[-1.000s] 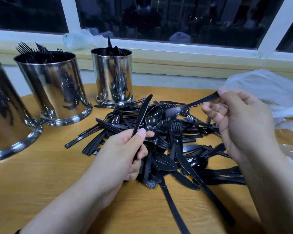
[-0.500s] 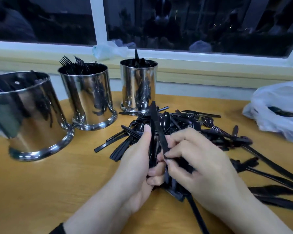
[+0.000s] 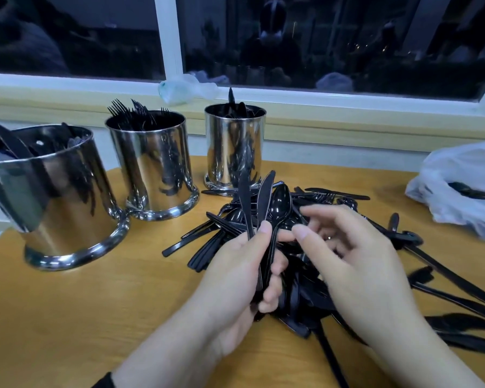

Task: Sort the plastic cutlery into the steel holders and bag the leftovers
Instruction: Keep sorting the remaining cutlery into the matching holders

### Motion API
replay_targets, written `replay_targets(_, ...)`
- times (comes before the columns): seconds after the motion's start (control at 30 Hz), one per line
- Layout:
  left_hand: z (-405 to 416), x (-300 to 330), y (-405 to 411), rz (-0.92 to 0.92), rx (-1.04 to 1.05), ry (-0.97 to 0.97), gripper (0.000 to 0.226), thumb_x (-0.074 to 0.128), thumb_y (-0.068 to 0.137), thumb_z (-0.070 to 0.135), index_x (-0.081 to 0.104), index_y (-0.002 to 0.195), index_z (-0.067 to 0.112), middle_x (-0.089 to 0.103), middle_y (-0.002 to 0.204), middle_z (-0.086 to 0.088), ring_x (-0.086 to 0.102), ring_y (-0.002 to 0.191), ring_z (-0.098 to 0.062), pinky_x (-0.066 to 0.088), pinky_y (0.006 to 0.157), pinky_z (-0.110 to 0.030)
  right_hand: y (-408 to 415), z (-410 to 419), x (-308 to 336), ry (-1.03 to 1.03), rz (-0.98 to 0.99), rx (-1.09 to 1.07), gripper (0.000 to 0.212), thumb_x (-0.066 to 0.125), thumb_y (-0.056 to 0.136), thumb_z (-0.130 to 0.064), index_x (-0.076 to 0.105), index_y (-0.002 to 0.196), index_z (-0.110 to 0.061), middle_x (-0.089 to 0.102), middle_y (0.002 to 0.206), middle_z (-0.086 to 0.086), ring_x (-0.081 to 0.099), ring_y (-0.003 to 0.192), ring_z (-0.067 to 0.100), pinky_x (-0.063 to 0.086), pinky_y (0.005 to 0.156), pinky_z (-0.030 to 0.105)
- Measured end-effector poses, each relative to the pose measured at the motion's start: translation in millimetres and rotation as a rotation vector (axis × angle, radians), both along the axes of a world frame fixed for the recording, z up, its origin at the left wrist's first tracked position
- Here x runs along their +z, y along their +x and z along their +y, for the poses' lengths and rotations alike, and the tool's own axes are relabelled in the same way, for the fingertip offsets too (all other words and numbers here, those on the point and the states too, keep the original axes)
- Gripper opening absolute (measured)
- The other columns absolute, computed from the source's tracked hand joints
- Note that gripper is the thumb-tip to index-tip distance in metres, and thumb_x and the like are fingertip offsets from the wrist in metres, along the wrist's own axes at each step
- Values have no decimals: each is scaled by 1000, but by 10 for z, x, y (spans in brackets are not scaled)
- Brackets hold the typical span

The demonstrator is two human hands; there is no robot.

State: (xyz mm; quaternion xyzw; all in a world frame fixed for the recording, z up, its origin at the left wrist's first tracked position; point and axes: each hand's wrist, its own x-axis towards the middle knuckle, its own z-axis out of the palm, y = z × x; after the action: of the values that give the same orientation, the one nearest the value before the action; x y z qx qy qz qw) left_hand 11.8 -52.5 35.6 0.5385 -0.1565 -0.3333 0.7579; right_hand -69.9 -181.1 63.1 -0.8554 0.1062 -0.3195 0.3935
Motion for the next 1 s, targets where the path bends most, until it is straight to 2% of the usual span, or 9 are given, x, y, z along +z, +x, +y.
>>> replay_targets(0.13,36,47,-20,-50,-44,4,34,53,103,48,77,92,28,49,76,-8,28,47,-13,16,46,-28,93,45,134,207,146,74,10,65,91,-39,69,100,-42,71,88,-8,66,73,15,55,68,35)
replay_targets(0.3,149,139,4,-133,-2,56,46,50,103,49,72,70,25,49,54,1,27,42,-12,14,49,-33,243,98,252,324,113,61,7,67,95,-24,73,93,-26,74,73,-4,60,58,1,47,59,16)
replay_targets(0.4,253,206,71,-150,18,33,49,48,105,47,69,103,3,52,63,-4,27,43,-14,15,48,-30,343,168,397,315,108,70,11,66,95,-18,73,87,-17,72,67,-3,55,49,-1,40,54,9)
replay_targets(0.63,598,382,305,-200,76,38,56,46,106,46,54,92,-7,53,59,-4,29,42,-13,18,45,-26,678,478,591,257,105,125,14,68,93,-13,73,80,-15,67,59,-1,50,45,3,38,48,11)
replay_targets(0.73,726,382,424,-200,64,43,49,42,108,41,60,98,-4,66,59,-2,49,45,-16,40,45,-25,835,532,638,293,103,116,12,67,93,-9,73,82,-11,65,59,0,52,50,8,41,49,16)
replay_targets(0.8,799,333,538,-187,102,40,41,45,108,39,70,106,7,78,87,-4,70,72,-20,62,70,-32,984,473,749,333,53,86,13,65,93,-4,71,82,-10,62,60,3,52,55,15,41,49,21)
replay_targets(0.87,869,262,673,-182,189,87,38,48,107,38,77,101,14,79,95,2,74,84,-17,63,81,-39,1175,338,941,322,-45,33,16,64,92,-2,70,81,-12,60,65,8,51,62,21,39,53,29)
replay_targets(0.93,941,243,785,-152,226,94,38,52,106,38,78,92,14,68,74,-1,60,58,-19,54,54,-34,1384,192,1164,270,-148,-37,16,65,91,-5,71,80,-15,62,71,9,53,67,23,39,58,37)
replay_targets(1.0,1003,292,845,-161,212,113,42,53,105,41,77,76,23,46,66,-5,33,46,-15,28,44,-27,1606,52,1349,206,-205,-113,11,65,90,-9,71,81,-11,62,74,7,57,66,18,38,61,39)
